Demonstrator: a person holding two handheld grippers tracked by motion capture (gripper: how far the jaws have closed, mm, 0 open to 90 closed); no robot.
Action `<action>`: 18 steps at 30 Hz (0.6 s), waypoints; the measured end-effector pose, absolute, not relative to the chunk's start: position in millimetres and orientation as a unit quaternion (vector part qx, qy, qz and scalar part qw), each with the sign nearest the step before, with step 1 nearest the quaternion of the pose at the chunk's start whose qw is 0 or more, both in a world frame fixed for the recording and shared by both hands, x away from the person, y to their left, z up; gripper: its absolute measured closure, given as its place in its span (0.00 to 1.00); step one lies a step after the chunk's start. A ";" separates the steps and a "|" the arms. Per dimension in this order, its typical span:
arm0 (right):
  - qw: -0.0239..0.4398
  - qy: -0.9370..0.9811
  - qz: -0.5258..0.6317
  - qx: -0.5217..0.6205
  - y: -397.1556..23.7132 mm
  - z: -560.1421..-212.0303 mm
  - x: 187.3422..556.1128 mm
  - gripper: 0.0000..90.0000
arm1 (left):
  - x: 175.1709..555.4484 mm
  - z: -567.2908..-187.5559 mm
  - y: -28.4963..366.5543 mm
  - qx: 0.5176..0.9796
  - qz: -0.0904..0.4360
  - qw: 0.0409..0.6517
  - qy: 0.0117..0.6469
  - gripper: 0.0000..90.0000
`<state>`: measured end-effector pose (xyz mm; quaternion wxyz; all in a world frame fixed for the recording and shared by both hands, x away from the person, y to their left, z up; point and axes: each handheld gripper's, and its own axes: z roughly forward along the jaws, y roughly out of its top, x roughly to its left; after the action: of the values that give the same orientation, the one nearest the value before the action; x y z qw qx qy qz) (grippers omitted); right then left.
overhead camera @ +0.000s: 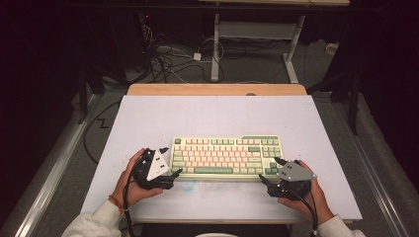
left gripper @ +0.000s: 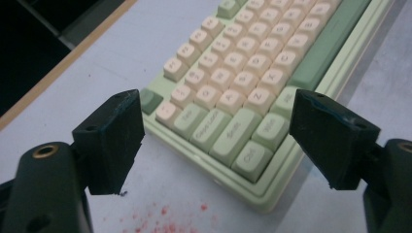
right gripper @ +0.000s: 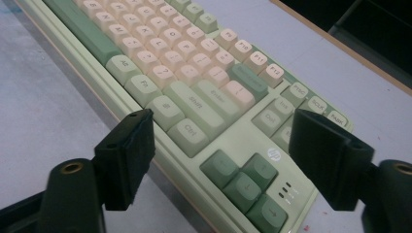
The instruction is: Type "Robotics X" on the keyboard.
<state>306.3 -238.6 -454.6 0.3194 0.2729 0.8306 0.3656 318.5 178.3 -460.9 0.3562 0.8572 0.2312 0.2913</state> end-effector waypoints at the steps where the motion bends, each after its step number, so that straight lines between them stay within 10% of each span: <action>1: 0.320 0.829 0.368 0.272 -238.9 -453.9 306.0 0.34 | 317.1 -462.4 180.2 0.858 0.292 0.354 0.232 0.22; 18: 0.268 0.850 0.369 0.264 -232.1 -437.1 328.9 0.96 | 302.1 -476.7 197.9 0.860 0.268 0.339 0.273 0.20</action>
<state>328.9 -232.1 -437.1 0.2680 0.2638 0.8499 0.3691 302.1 197.9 -476.7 0.3388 0.8595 0.2730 0.2682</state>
